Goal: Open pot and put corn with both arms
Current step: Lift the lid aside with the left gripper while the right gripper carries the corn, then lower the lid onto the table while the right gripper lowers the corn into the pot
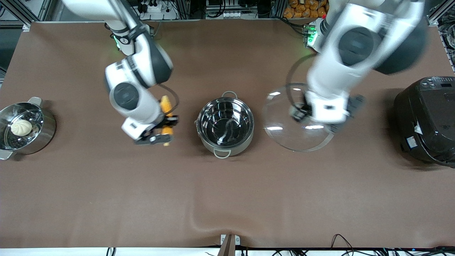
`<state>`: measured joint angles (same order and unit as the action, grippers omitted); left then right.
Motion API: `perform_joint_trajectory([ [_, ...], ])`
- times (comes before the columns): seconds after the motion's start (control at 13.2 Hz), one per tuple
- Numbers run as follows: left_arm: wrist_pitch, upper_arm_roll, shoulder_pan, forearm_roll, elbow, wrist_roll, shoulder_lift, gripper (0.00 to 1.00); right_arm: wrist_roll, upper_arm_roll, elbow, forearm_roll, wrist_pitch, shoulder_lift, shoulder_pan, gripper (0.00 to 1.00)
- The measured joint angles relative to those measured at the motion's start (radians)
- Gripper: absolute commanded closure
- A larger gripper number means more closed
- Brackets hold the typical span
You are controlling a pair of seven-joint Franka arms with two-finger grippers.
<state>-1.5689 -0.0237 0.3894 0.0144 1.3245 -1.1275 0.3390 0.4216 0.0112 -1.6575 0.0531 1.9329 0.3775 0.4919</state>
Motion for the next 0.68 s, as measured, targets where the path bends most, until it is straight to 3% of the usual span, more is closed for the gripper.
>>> perform_joint_trajectory([
  [0.23,-0.056,-0.001,-0.178,0.0,0.089,0.258,0.006,1.0,0.112,0.0,0.108,0.0,0.001,0.085,0.104,1.0],
  [0.38,-0.177,-0.001,-0.257,0.0,0.214,0.354,0.005,1.0,0.123,-0.001,0.193,0.0,0.008,0.168,0.143,1.0],
  [0.68,-0.458,-0.015,-0.27,0.0,0.497,0.37,-0.012,1.0,0.14,-0.002,0.316,0.0,0.009,0.291,0.19,1.0],
])
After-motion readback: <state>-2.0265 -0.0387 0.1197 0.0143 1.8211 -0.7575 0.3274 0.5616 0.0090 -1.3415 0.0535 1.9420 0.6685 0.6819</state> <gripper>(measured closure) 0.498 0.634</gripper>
